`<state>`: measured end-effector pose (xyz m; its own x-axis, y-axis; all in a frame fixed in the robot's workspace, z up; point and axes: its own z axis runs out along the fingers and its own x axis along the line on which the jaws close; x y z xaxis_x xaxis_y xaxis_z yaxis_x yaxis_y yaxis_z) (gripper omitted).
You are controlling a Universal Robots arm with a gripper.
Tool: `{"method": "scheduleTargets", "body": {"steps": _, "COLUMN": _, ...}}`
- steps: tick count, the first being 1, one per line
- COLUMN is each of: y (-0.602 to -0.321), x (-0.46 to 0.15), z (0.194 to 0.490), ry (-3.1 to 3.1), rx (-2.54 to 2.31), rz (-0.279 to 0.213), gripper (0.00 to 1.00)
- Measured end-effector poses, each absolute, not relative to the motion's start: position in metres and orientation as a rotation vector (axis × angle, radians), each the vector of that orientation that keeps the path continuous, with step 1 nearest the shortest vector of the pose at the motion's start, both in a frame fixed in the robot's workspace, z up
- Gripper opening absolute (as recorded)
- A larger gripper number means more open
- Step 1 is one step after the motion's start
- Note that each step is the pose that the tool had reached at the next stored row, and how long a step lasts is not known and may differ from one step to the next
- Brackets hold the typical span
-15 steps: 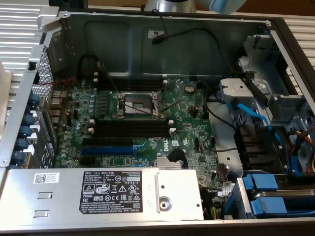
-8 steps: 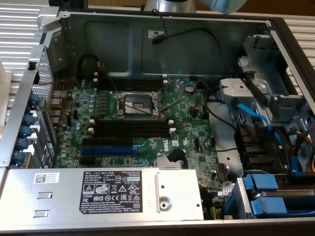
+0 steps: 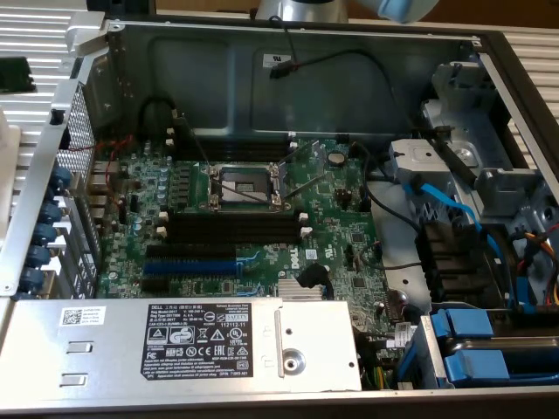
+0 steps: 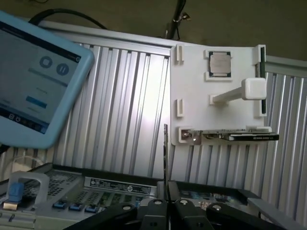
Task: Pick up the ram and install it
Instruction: 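Pick up the ram and move it above insertion slot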
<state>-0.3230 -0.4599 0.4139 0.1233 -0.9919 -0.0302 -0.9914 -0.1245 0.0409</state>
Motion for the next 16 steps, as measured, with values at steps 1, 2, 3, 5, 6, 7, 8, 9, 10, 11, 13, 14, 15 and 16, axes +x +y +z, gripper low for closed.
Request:
{"method": "scheduleTargets", "body": {"steps": 1, "y": -0.460, "x": -0.318, "z": 0.416, "ry": -2.072, "rx": 2.346, "rz": -0.078, "gripper": 0.12}}
{"method": "scheduleTargets", "body": {"steps": 2, "y": -0.461, "x": -0.314, "z": 0.418, "ry": -2.071, "rx": 2.346, "rz": -0.078, "gripper": 0.12}}
{"method": "scheduleTargets", "body": {"steps": 3, "y": -0.461, "x": -0.309, "z": 0.419, "ry": -2.071, "rx": 2.346, "rz": -0.078, "gripper": 0.12}}
{"method": "scheduleTargets", "body": {"steps": 5, "y": -0.461, "x": -0.300, "z": 0.421, "ry": -2.071, "rx": 2.346, "rz": -0.078, "gripper": 0.12}}
{"method": "scheduleTargets", "body": {"steps": 6, "y": -0.461, "x": -0.295, "z": 0.422, "ry": -2.071, "rx": 2.346, "rz": -0.079, "gripper": 0.12}}
{"method": "scheduleTargets", "body": {"steps": 7, "y": -0.461, "x": -0.291, "z": 0.422, "ry": -2.071, "rx": 2.346, "rz": -0.079, "gripper": 0.12}}
{"method": "scheduleTargets", "body": {"steps": 8, "y": -0.461, "x": -0.286, "z": 0.422, "ry": -2.071, "rx": 2.346, "rz": -0.079, "gripper": 0.12}}
{"method": "scheduleTargets", "body": {"steps": 9, "y": -0.462, "x": -0.282, "z": 0.423, "ry": -2.071, "rx": 2.346, "rz": -0.079, "gripper": 0.12}}
{"method": "scheduleTargets", "body": {"steps": 10, "y": -0.462, "x": -0.277, "z": 0.423, "ry": -2.071, "rx": 2.346, "rz": -0.079, "gripper": 0.12}}
{"method": "scheduleTargets", "body": {"steps": 11, "y": -0.462, "x": -0.273, "z": 0.424, "ry": -2.071, "rx": 2.346, "rz": -0.079, "gripper": 0.12}}
{"method": "scheduleTargets", "body": {"steps": 13, "y": -0.462, "x": -0.264, "z": 0.426, "ry": -2.071, "rx": 2.346, "rz": -0.079, "gripper": 0.12}}
{"method": "scheduleTargets", "body": {"steps": 14, "y": -0.462, "x": -0.259, "z": 0.427, "ry": -2.071, "rx": 2.346, "rz": -0.079, "gripper": 0.12}}
{"method": "scheduleTargets", "body": {"steps": 15, "y": -0.462, "x": -0.254, "z": 0.428, "ry": -2.071, "rx": 2.346, "rz": -0.079, "gripper": 0.12}}
{"method": "scheduleTargets", "body": {"steps": 16, "y": -0.462, "x": -0.250, "z": 0.430, "ry": -2.071, "rx": 2.346, "rz": -0.079, "gripper": 0.12}}
